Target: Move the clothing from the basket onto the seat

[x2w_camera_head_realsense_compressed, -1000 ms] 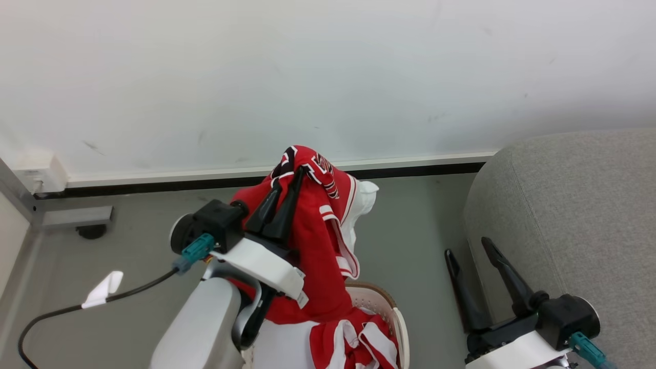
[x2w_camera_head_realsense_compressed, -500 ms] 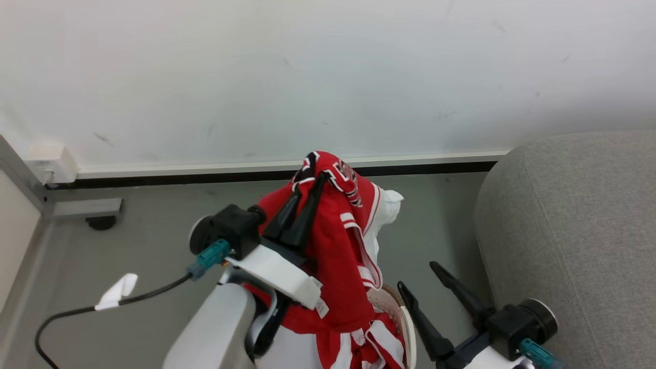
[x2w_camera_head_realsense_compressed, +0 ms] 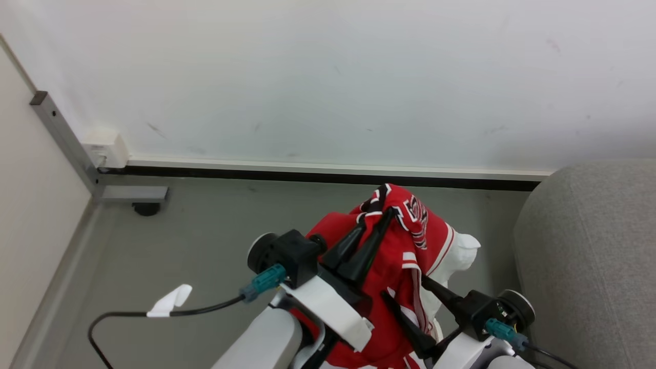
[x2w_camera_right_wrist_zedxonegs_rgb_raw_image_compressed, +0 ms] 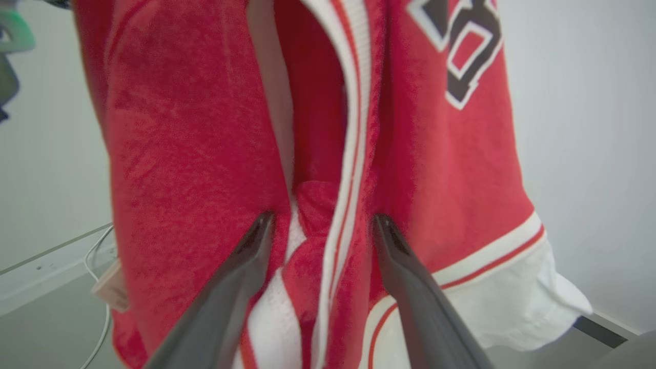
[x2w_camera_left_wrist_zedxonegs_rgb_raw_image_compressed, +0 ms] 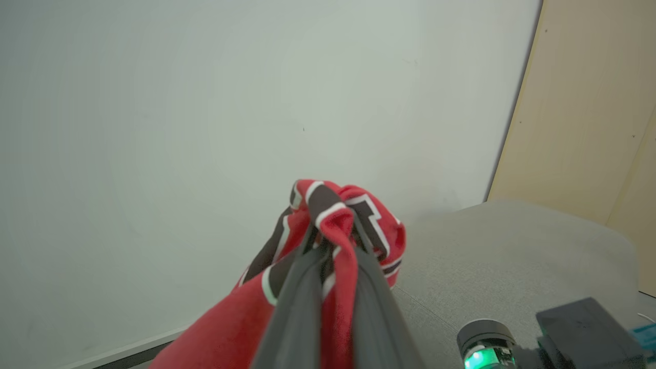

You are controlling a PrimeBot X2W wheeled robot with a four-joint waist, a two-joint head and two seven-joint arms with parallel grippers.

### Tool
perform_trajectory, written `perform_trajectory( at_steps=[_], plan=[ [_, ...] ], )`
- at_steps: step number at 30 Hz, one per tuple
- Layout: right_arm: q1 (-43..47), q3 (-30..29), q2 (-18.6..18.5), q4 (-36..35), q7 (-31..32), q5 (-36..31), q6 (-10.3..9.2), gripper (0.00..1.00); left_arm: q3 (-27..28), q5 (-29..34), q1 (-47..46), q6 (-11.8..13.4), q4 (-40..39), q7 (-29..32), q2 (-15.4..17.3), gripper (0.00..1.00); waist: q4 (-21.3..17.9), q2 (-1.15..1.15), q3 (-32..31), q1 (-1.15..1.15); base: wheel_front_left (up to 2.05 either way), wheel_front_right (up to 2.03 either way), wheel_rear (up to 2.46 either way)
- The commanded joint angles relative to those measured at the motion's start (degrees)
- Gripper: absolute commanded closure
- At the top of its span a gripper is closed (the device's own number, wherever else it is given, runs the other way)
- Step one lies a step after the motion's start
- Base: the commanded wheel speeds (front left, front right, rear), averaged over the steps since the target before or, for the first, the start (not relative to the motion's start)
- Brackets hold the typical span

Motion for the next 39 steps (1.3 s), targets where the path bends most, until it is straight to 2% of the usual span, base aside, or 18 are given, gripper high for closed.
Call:
perform_trajectory(
  at_steps=[1,11,12,13,14,15,16,30,36,37,38,39],
  plan=[
    [-1.2,-0.2,0.2,1.2,0.0,0.5,-0.12,0.0,-0.7,-0.6,0.8,0.1,-0.6,0.2,0.0,1.0,1.5,0.0,-0.2,0.0,0.0,0.0,0.0],
    [-4.4,-1.2,2.3,6.6,0.0,1.2,-0.12,0.0,-5.4,-2.9,0.7,0.3,-2.4,0.8,-0.1,1.0,5.6,0.0,0.0,0.0,0.0,0.0,0.0],
    [-4.7,-0.9,2.4,7.0,0.0,1.3,-0.12,0.2,-5.6,-3.0,0.5,0.3,-2.5,0.8,-0.1,1.0,5.8,0.0,0.1,0.0,0.0,0.0,0.0],
    [-5.1,-0.7,2.6,7.3,0.0,1.6,-0.12,0.53,-5.8,-3.2,0.3,0.4,-2.4,0.8,-0.1,1.0,5.9,0.0,0.1,0.0,0.0,0.0,0.0],
    [-5.3,-0.7,2.7,7.5,0.0,1.9,-0.12,0.76,-6.0,-3.4,0.2,0.5,-2.4,0.8,-0.1,1.0,6.1,0.0,0.2,0.0,0.0,0.0,0.0],
    [-5.5,-0.8,2.7,7.5,0.0,2.1,-0.12,0.9,-6.0,-3.6,0.0,0.7,-2.4,0.8,-0.1,1.0,6.2,0.0,0.2,0.0,0.0,0.0,0.0],
    [-5.4,-0.9,2.7,7.5,0.0,2.4,-0.12,1.0,-6.1,-3.7,-0.1,0.8,-2.3,0.7,-0.1,1.0,6.3,0.0,0.3,0.0,0.0,0.0,0.0],
    [-4.8,-0.4,1.8,5.3,0.0,4.7,-0.12,1.0,-4.8,-4.3,-0.6,2.2,-0.8,0.0,0.7,1.0,4.8,0.0,0.6,0.0,0.0,0.0,0.0],
    [-4.0,-2.0,1.4,3.1,0.0,5.9,-0.12,1.0,-4.3,-4.4,-0.6,2.8,0.0,-0.3,1.2,1.0,3.9,0.0,0.6,0.0,0.0,0.0,0.0],
    [-3.8,-2.6,1.3,2.5,0.0,6.0,-0.12,1.0,-4.2,-4.4,-0.6,3.0,0.1,-0.4,1.3,0.92,3.7,0.0,0.6,0.0,0.0,0.0,0.0],
    [-3.6,-3.1,1.1,2.0,0.0,6.1,-0.12,1.0,-4.2,-4.4,-0.5,3.1,0.3,-0.4,1.4,0.68,3.5,0.0,0.7,0.0,0.0,0.0,0.0],
    [-3.4,-3.9,0.8,1.2,0.0,6.4,-0.12,1.0,-4.1,-4.4,-0.4,3.3,0.4,-0.3,1.5,0.27,3.3,0.0,0.8,0.0,0.0,0.0,0.0]
  ],
)
